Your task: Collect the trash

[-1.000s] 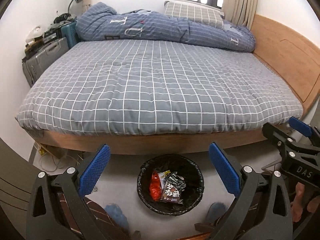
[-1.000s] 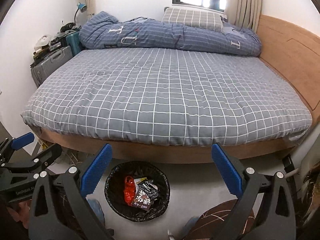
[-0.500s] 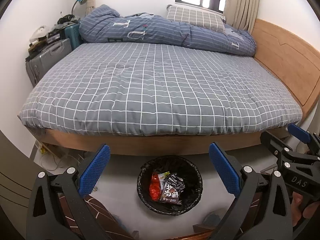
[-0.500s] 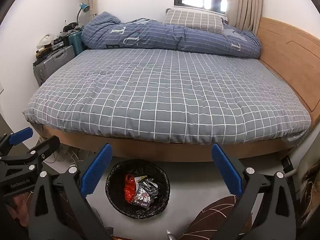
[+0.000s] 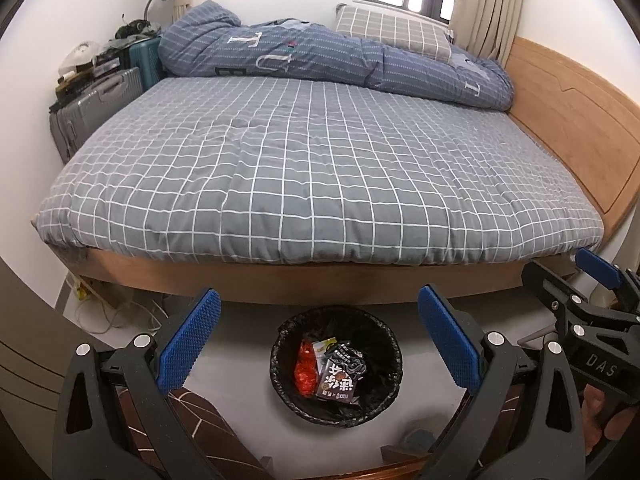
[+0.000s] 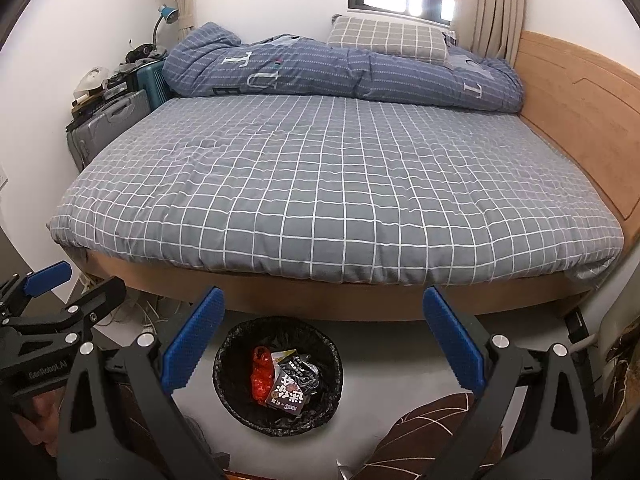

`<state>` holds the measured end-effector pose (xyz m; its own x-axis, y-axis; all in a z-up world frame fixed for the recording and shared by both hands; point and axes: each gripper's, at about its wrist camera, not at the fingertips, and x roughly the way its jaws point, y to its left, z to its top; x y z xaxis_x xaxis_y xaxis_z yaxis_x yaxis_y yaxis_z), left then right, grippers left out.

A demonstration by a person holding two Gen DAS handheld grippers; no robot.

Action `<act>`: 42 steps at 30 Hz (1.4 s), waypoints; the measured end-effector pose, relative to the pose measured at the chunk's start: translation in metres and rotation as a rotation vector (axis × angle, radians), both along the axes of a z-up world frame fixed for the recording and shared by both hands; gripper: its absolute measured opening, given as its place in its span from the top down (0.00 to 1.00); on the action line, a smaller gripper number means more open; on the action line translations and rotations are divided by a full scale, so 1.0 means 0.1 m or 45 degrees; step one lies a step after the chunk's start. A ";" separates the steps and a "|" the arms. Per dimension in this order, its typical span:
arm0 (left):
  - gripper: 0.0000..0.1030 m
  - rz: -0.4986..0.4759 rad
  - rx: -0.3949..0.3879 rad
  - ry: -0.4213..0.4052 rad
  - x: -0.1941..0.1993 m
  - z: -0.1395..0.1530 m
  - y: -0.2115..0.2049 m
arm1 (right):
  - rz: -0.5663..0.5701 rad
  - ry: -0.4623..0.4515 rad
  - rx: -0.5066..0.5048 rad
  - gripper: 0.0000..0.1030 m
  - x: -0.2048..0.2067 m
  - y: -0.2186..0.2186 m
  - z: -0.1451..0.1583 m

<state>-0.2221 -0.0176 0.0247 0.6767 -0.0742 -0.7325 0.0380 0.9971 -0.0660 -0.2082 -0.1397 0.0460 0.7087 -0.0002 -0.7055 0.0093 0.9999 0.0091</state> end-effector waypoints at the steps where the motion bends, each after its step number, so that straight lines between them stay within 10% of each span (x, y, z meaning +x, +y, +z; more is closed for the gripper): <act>1: 0.06 0.002 0.003 0.000 0.00 0.00 -0.01 | 0.000 0.001 0.000 0.07 0.00 0.00 0.00; 42: 0.06 0.002 0.031 0.011 0.01 -0.03 -0.02 | -0.011 0.006 0.005 0.07 0.00 0.01 -0.03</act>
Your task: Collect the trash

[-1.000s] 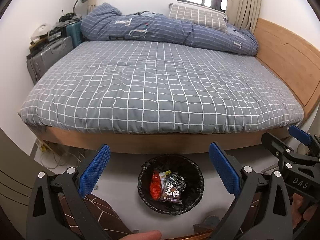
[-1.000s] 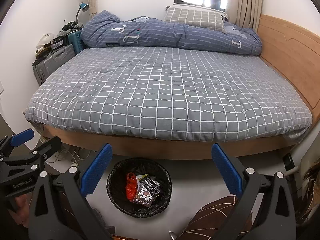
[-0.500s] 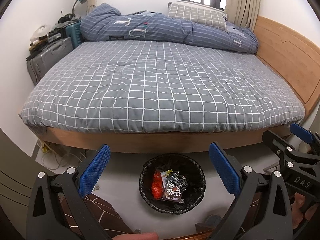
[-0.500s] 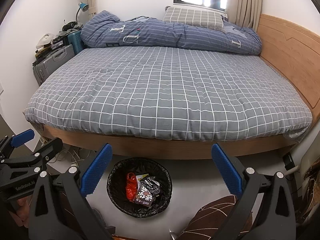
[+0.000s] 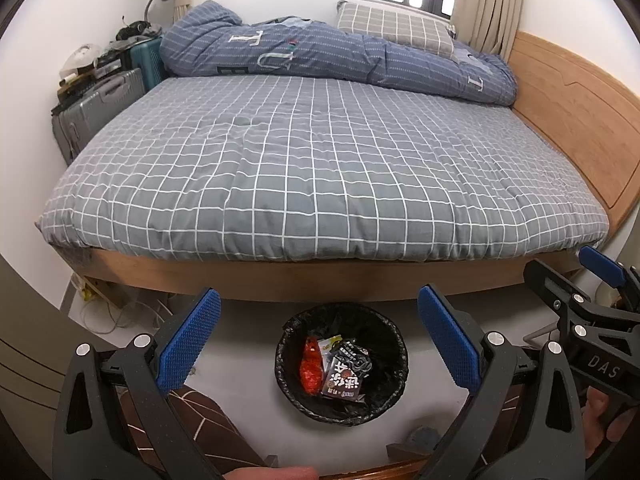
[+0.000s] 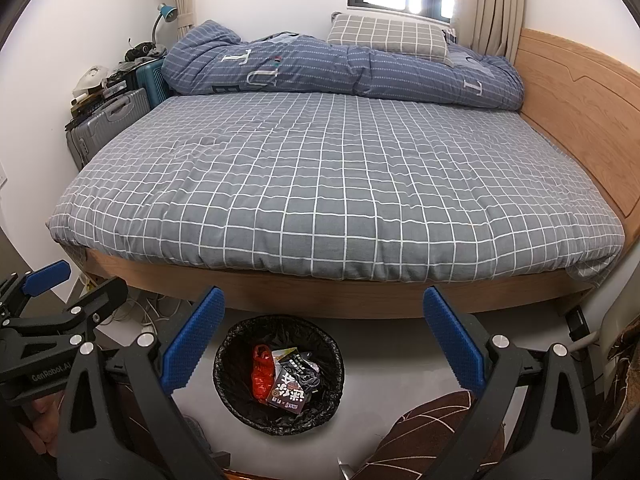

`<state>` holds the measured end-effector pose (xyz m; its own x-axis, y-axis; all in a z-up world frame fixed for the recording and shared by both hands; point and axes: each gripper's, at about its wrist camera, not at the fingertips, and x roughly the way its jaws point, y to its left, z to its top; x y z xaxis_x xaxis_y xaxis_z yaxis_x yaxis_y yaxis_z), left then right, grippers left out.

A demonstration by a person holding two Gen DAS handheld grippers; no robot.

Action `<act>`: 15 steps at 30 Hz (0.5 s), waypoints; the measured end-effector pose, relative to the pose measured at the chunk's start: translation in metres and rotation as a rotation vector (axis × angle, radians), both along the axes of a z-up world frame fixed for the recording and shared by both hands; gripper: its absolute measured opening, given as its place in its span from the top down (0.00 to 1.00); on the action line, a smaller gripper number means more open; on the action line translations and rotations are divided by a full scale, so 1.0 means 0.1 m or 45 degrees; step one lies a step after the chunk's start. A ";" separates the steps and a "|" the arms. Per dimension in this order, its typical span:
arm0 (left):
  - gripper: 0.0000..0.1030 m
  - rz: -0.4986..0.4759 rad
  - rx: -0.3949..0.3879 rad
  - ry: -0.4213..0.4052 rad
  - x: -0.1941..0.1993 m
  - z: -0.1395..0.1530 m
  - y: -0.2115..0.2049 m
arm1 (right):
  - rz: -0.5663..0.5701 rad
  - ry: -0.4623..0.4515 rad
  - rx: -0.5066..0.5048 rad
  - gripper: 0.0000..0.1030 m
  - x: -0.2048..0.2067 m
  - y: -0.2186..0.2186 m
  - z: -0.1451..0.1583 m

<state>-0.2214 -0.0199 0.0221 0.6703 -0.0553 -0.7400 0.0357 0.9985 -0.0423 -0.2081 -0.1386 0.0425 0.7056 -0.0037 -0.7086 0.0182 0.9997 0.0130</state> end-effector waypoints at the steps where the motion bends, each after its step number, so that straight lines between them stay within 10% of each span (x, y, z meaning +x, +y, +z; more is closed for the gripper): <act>1: 0.06 -0.002 0.000 0.002 0.00 -0.01 0.00 | -0.001 -0.001 0.000 0.07 0.00 0.00 0.00; 15: 0.06 0.000 0.011 0.015 0.01 -0.04 -0.01 | -0.001 0.000 0.000 0.07 0.00 -0.01 0.00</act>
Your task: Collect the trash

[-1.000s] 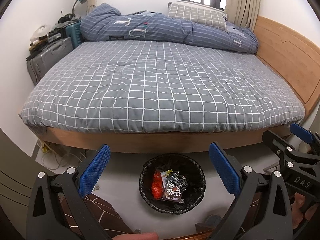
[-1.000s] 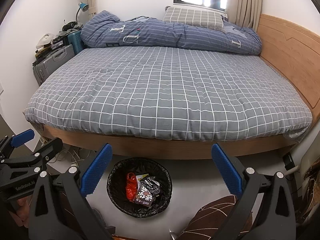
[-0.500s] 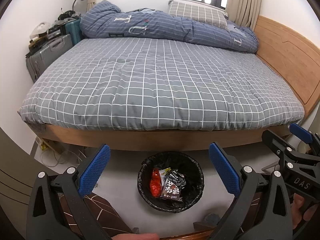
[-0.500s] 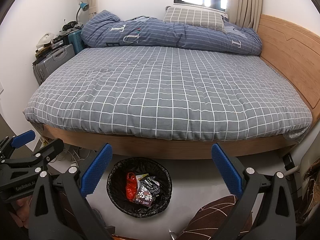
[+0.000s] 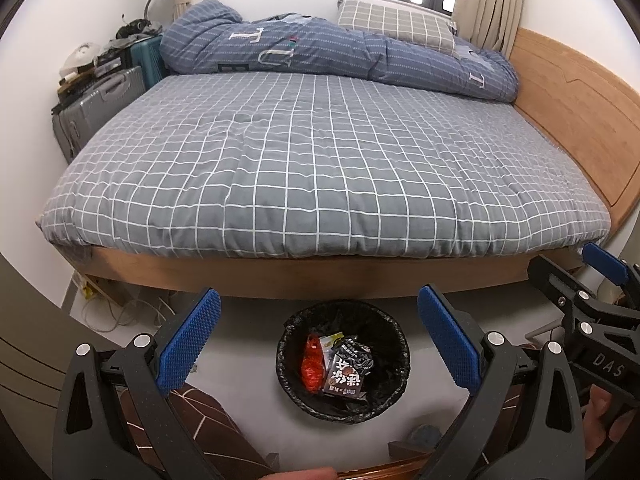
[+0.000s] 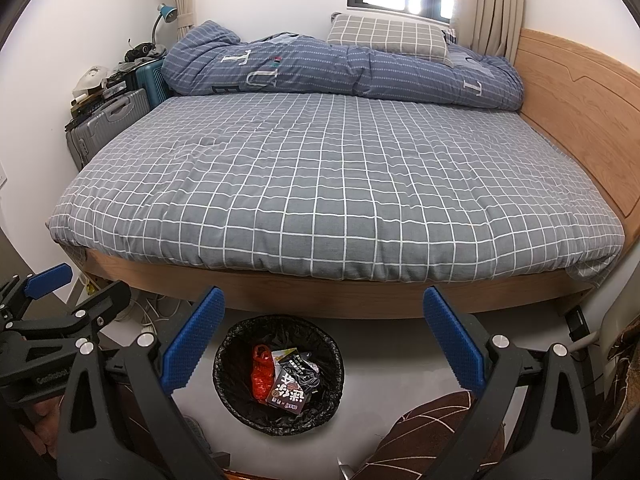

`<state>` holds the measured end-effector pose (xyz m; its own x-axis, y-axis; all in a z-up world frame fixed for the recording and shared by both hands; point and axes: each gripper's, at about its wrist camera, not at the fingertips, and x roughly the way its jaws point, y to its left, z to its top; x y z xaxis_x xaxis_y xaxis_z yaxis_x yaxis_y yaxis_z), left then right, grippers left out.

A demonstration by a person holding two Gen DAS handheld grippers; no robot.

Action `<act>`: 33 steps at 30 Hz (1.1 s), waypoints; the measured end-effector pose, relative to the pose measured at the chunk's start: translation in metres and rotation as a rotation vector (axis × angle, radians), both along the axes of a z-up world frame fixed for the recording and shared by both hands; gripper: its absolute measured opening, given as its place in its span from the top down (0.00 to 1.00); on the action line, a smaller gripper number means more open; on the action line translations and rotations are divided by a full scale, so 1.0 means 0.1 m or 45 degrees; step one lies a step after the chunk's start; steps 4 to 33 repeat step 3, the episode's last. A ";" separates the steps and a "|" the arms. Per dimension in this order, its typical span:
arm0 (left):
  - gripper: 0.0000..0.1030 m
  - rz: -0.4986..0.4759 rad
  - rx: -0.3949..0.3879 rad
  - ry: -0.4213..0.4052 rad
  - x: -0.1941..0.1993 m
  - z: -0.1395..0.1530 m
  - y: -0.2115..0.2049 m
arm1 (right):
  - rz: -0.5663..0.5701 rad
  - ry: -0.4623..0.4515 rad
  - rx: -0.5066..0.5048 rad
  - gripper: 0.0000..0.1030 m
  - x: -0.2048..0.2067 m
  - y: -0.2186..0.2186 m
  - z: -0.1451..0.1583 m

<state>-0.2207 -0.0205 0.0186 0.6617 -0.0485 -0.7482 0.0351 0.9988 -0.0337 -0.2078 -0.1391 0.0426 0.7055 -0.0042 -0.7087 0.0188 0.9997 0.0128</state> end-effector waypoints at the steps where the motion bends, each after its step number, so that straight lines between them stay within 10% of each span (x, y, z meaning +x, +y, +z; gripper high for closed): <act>1: 0.06 0.001 0.001 0.002 0.00 0.00 0.00 | 0.000 0.000 0.001 0.07 0.00 0.00 0.00; 33: 0.06 0.004 0.005 0.002 0.01 0.00 0.00 | 0.000 0.000 0.000 0.07 0.00 0.00 0.00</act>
